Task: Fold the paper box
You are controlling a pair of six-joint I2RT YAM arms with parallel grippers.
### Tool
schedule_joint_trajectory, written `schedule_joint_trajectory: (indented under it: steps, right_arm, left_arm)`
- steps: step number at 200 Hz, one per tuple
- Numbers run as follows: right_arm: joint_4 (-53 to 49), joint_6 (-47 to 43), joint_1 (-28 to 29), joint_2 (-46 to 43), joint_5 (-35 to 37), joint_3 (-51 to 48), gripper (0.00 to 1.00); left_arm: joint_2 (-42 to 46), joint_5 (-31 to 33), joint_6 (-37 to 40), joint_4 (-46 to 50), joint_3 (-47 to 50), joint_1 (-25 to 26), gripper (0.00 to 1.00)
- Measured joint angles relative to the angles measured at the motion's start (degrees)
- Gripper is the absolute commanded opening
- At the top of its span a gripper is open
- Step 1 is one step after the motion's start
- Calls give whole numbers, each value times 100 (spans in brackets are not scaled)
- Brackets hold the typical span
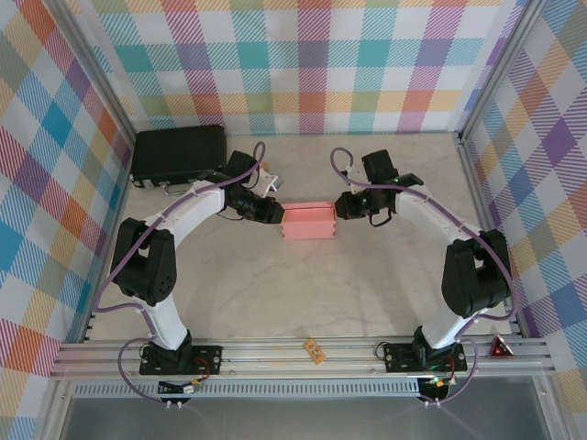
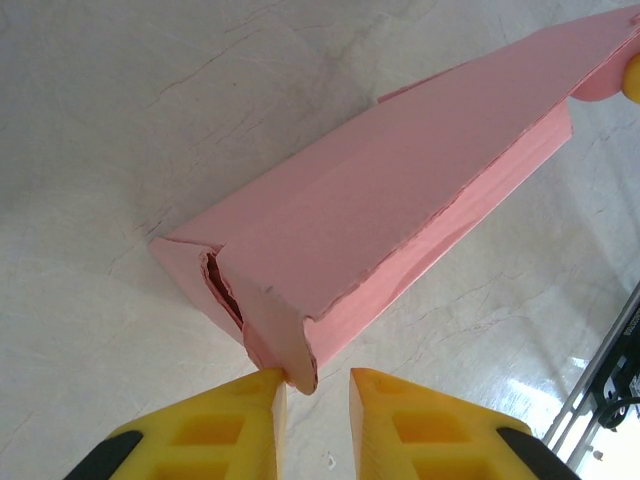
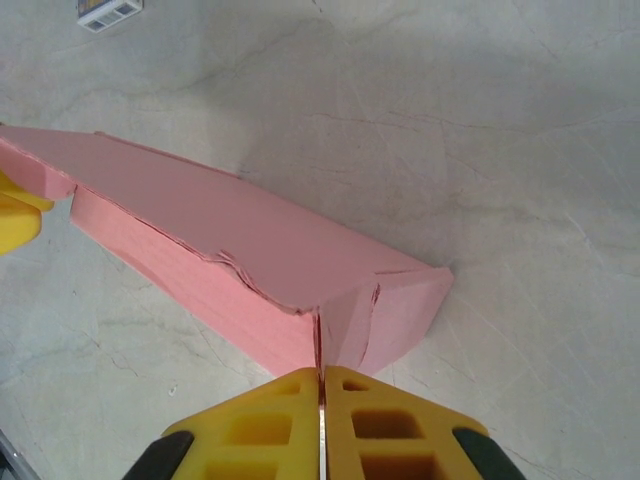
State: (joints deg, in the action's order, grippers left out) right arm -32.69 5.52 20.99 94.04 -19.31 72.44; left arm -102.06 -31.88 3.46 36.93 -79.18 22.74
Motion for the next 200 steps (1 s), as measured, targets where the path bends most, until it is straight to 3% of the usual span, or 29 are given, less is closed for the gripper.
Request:
schedule_joint_trajectory:
  steps: [54,137,200]
  right_arm:
    - [0,2,0,26,68,11,20]
    - [2,2,0,164,151,11,12]
    - [-111,0,2,166,168,140,11]
  left_arm:
    - [-2,0,2,2,0,0,24]
    - [-59,0,2,33,0,2,24]
    - [-59,46,2,42,0,2,24]
